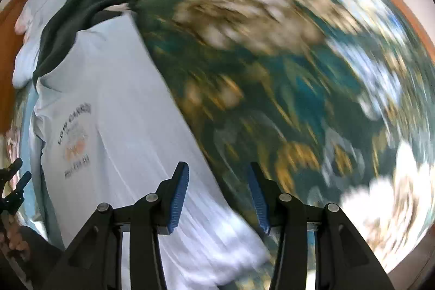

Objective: Fold clothes
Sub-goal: 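Open both grippers and release the t-shirt on the blanket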

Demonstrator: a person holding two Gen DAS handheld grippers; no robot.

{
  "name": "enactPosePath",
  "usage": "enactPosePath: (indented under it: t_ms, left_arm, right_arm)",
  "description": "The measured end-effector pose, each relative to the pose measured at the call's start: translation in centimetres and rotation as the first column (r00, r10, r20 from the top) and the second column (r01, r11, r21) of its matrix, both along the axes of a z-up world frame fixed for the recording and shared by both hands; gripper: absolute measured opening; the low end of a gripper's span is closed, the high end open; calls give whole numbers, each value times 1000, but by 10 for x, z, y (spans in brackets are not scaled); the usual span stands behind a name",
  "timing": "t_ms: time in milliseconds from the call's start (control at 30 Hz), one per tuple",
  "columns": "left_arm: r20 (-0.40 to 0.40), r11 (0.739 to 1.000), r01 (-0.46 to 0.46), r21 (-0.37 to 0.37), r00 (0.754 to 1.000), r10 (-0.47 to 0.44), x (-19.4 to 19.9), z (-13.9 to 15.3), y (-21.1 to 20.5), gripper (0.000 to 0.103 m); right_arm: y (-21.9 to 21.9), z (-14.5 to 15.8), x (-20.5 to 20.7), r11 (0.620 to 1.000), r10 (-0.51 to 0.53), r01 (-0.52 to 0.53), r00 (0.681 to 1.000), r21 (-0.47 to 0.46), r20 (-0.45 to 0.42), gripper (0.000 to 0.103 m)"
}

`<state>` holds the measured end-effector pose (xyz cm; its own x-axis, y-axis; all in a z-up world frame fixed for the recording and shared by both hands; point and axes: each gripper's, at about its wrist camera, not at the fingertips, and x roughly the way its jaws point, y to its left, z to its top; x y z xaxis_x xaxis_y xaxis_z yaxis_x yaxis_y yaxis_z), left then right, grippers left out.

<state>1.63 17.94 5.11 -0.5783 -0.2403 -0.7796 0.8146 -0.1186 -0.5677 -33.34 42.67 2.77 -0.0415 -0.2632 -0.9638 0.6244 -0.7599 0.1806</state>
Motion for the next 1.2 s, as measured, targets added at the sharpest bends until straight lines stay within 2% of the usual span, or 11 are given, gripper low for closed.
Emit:
enactPosePath:
  t_ms: [133, 267, 300, 333, 367, 400, 700, 800, 900, 1033, 1200]
  left_arm:
    - [-21, 1000, -17, 21, 1000, 18, 11, -2, 3, 54]
    - [-71, 995, -60, 76, 995, 65, 27, -9, 3, 54]
    - [-79, 994, -78, 76, 993, 84, 32, -8, 4, 54]
    - [-86, 993, -94, 76, 991, 100, 36, -7, 4, 54]
    - [-94, 991, -106, 79, 989, 114, 40, -7, 4, 54]
    - [-104, 989, -116, 87, 987, 125, 43, -7, 4, 54]
    - [-106, 986, -127, 108, 985, 138, 43, -10, 4, 54]
    - [-89, 987, -115, 109, 988, 125, 39, -12, 3, 54]
    - [-86, 983, -125, 131, 987, 137, 39, -17, 0, 54]
    - [-97, 976, -148, 157, 982, 164, 42, -22, -4, 54]
    - [-108, 972, -166, 168, 977, 185, 45, -23, -8, 55]
  right_arm:
    - [30, -13, 6, 990, -133, 139, 984, -39, 117, 46]
    - [20, -20, 17, 976, -171, 194, 964, -97, 204, 46]
    - [17, -20, 19, 977, -177, 196, 966, -88, 188, 45]
    - [13, -20, 20, 978, -182, 196, 970, -74, 164, 33]
    - [10, -19, 21, 980, -182, 192, 973, -58, 141, 11]
    - [9, -18, 21, 982, -176, 183, 976, -51, 127, 4]
    - [0, 43, -29, 989, -144, 140, 982, -37, -120, 1]
    - [4, 81, -62, 985, -175, 171, 942, -38, -288, 1]
    - [3, 115, -89, 981, -184, 189, 860, -38, -476, 1]
    - [-9, 109, -112, 973, -188, 230, 827, 15, -531, 1]
    - [-12, 85, -129, 959, -239, 284, 851, 27, -468, 3]
